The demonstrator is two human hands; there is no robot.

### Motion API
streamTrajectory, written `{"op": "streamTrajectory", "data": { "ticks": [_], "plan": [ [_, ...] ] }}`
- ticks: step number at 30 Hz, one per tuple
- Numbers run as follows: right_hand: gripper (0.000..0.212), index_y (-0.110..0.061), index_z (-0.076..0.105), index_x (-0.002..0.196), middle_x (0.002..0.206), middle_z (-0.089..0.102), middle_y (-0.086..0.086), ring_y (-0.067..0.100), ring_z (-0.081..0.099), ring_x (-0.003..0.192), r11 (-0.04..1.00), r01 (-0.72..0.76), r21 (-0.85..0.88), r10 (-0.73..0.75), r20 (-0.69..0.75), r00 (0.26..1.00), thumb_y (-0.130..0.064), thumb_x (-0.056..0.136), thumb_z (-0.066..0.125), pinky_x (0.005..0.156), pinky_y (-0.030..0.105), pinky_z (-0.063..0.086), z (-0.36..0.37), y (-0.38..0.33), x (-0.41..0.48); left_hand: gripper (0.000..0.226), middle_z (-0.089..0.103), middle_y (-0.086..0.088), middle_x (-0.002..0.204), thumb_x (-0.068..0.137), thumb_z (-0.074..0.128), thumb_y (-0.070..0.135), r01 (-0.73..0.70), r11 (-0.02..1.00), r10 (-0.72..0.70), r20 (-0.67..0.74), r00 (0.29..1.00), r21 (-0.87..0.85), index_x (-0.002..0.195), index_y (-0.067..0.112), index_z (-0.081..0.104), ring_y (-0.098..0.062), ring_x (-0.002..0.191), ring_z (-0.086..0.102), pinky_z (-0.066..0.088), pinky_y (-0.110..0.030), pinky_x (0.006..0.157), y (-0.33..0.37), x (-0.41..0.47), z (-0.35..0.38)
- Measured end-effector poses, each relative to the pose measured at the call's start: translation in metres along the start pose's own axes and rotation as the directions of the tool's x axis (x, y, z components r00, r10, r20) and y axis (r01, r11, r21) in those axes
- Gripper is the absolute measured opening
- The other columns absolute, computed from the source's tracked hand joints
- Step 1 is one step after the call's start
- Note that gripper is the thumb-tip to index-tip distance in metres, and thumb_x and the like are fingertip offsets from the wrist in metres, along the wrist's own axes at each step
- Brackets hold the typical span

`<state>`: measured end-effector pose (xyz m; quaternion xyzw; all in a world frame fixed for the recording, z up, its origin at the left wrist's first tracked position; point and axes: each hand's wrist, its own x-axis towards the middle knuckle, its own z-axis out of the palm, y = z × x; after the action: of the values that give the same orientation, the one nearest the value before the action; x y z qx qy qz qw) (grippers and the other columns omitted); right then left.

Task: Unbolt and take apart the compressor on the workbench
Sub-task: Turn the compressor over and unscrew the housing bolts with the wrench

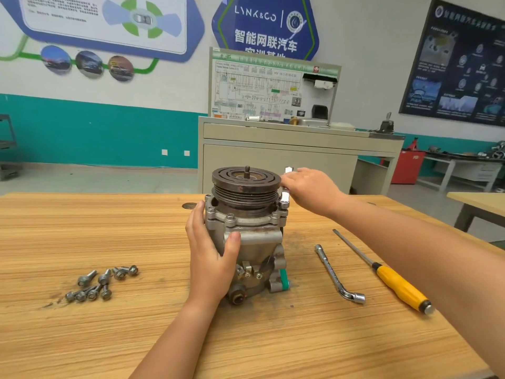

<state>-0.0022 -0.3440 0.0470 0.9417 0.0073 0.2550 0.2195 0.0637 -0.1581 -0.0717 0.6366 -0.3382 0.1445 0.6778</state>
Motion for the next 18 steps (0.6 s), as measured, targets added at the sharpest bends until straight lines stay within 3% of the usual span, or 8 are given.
{"op": "streamTrajectory", "data": {
  "ticks": [1, 3, 4, 6, 11, 15, 18],
  "plan": [
    [0.024, 0.006, 0.063, 0.106, 0.092, 0.068, 0.022, 0.037, 0.065, 0.084, 0.997, -0.053, 0.060, 0.056, -0.054, 0.997, 0.008, 0.086, 0.050, 0.071, 0.043, 0.052, -0.002, 0.000, -0.003, 0.070, 0.016, 0.017, 0.142, 0.072, 0.039, 0.063, 0.000, 1.000, 0.000, 0.003, 1.000, -0.002, 0.133, 0.047, 0.009, 0.027, 0.122, 0.013, 0.015, 0.008, 0.090, 0.000, 0.000, 0.000],
    [0.025, 0.001, 0.057, 0.116, 0.080, 0.067, 0.017, 0.032, 0.063, 0.072, 0.935, -0.265, 0.236, 0.305, -0.154, 0.940, -0.007, 0.095, 0.045, 0.060, 0.035, 0.046, -0.013, -0.003, -0.012, 0.068, 0.016, 0.016, 0.142, 0.072, 0.040, 0.062, -0.001, 1.000, 0.001, 0.002, 1.000, -0.009, 0.131, 0.049, 0.008, 0.032, 0.118, 0.010, 0.014, 0.010, 0.088, 0.000, -0.001, 0.000],
    [0.029, -0.003, 0.050, 0.124, 0.073, 0.063, 0.011, 0.028, 0.059, 0.065, 0.882, -0.351, 0.315, 0.415, -0.168, 0.894, -0.014, 0.098, 0.040, 0.057, 0.032, 0.042, -0.019, -0.005, -0.017, 0.068, 0.016, 0.016, 0.142, 0.072, 0.040, 0.062, 0.003, 1.000, -0.003, -0.001, 1.000, -0.014, 0.132, 0.048, 0.008, 0.033, 0.118, 0.009, 0.014, 0.010, 0.088, 0.000, -0.001, 0.001],
    [0.034, -0.009, 0.040, 0.132, 0.059, 0.050, -0.001, 0.018, 0.047, 0.052, 0.824, -0.425, 0.375, 0.502, -0.135, 0.854, -0.020, 0.100, 0.034, 0.047, 0.030, 0.031, -0.029, -0.007, -0.033, 0.070, 0.016, 0.018, 0.142, 0.072, 0.039, 0.062, 0.013, 1.000, -0.013, -0.002, 1.000, -0.023, 0.134, 0.047, 0.009, 0.031, 0.120, 0.010, 0.014, 0.009, 0.089, 0.000, -0.002, 0.001],
    [0.021, -0.019, 0.044, 0.116, 0.061, 0.044, -0.005, 0.011, 0.042, 0.051, 0.898, -0.440, 0.000, 0.434, 0.166, 0.885, -0.018, 0.098, 0.034, 0.042, 0.027, 0.024, -0.060, -0.021, -0.068, 0.071, 0.015, 0.019, 0.142, 0.072, 0.039, 0.063, 0.022, 0.999, -0.022, -0.003, 1.000, -0.036, 0.134, 0.046, 0.009, 0.013, 0.128, 0.015, 0.015, 0.001, 0.092, 0.001, -0.002, 0.002],
    [0.025, -0.024, 0.044, 0.118, 0.064, 0.043, -0.007, 0.009, 0.041, 0.055, 0.908, -0.402, -0.119, 0.419, 0.301, 0.857, -0.016, 0.095, 0.039, 0.042, 0.025, 0.026, -0.072, -0.041, -0.077, 0.072, 0.016, 0.017, 0.142, 0.073, 0.039, 0.062, 0.018, 0.999, -0.018, -0.003, 1.000, -0.035, 0.136, 0.043, 0.010, 0.028, 0.121, 0.012, 0.014, 0.009, 0.088, 0.002, -0.003, 0.002],
    [0.030, -0.022, 0.041, 0.123, 0.063, 0.040, -0.006, 0.009, 0.038, 0.053, 0.911, -0.377, -0.170, 0.413, 0.322, 0.852, -0.013, 0.095, 0.039, 0.041, 0.024, 0.023, -0.079, -0.051, -0.074, 0.073, 0.016, 0.016, 0.142, 0.073, 0.039, 0.062, 0.020, 0.999, -0.020, -0.002, 1.000, -0.039, 0.136, 0.041, 0.010, 0.027, 0.121, 0.013, 0.014, 0.010, 0.088, 0.002, -0.003, 0.002]
  ]
}}
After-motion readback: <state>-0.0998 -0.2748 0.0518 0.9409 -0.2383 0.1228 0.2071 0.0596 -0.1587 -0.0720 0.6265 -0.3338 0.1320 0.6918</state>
